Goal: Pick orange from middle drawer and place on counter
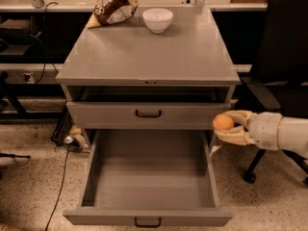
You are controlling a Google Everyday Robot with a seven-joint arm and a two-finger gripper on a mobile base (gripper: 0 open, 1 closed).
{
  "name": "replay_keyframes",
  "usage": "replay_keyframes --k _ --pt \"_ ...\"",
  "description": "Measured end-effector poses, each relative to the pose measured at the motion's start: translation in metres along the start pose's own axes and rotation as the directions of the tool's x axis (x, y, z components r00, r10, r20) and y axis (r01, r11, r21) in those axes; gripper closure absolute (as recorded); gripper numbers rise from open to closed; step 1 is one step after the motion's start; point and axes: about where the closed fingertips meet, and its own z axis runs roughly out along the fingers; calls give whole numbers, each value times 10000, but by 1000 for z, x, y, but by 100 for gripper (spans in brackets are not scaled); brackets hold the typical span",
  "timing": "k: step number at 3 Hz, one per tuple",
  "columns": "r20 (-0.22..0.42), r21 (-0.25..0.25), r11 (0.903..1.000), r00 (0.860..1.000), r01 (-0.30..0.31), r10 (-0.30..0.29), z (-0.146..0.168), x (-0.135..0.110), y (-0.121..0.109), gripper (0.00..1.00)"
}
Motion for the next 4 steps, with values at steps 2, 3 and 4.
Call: replay_keyframes --k 2,3,4 --pt "307 138 9989 9985 445 -449 -5 -37 -28 100" --pt "382 206 9980 9974 596 -603 -10 -52 -43 100" --pt "643 556 9880 9870 1438 -1473 -23 -101 -81 100"
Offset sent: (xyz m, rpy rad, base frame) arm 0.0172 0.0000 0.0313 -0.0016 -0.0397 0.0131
